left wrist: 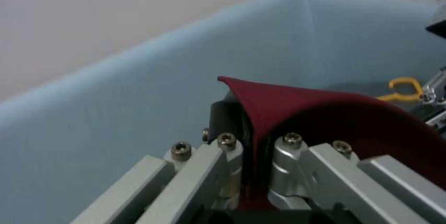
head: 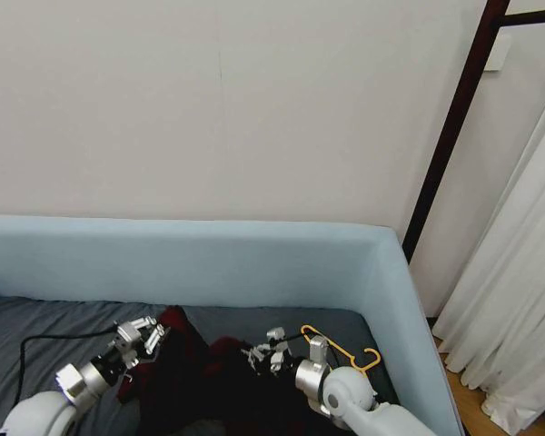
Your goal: Pick up the clothes from the sofa and hang them on the clothes hanger.
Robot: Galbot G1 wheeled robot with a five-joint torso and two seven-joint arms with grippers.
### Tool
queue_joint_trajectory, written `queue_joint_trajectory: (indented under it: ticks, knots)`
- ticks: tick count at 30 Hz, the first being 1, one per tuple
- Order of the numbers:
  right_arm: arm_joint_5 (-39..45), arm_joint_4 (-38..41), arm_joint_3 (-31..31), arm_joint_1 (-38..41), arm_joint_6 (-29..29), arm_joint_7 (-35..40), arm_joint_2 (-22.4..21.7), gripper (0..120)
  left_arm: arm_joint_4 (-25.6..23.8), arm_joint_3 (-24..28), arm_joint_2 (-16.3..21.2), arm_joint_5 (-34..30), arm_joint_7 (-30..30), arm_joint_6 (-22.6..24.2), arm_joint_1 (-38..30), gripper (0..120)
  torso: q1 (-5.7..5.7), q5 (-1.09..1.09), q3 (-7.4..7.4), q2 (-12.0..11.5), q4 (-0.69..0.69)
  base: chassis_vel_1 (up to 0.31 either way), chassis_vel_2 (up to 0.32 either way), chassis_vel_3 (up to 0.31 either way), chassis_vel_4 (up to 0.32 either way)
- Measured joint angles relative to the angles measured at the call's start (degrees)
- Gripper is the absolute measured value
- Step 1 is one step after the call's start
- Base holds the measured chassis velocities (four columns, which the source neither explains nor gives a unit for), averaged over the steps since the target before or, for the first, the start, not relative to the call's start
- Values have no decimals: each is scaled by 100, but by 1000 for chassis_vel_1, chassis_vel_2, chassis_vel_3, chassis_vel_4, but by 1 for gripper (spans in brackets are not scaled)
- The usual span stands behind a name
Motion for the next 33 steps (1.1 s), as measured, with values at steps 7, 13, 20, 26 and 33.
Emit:
queue_joint_trajectory:
  ticks: [7, 13, 20, 26, 33]
  knots:
    - [-473, -589, -246, 300, 962, 1529, 465, 0, 302, 166, -290, 135, -379, 154, -70, 0, 0, 0, -1, 0, -1, 0, 0, 0, 0]
    - [-1667, -1123, -499, 586, 2502, 2343, 881, 23, 726, 130, -592, 426, -928, 480, -82, 0, 0, 1, -1, 0, 1, 0, 0, 0, 0]
    - [-2213, -852, -624, 446, 953, 4055, 928, 48, 1132, 35, -744, 652, -1632, 686, -111, 0, 0, 0, -1, 0, -1, 0, 0, 0, 0]
    - [-1055, 21, -658, 166, 1196, 3792, 590, 72, 1325, -62, -706, 441, -2308, 919, -190, 0, 0, 1, -1, 1, 1, 0, 0, 0, 0]
    - [-1237, 528, -1344, -177, 1208, 3601, 396, 95, 1278, -206, -717, -17, -2443, 954, -124, 0, 0, 2, -1, 1, 4, 0, 0, 0, 0]
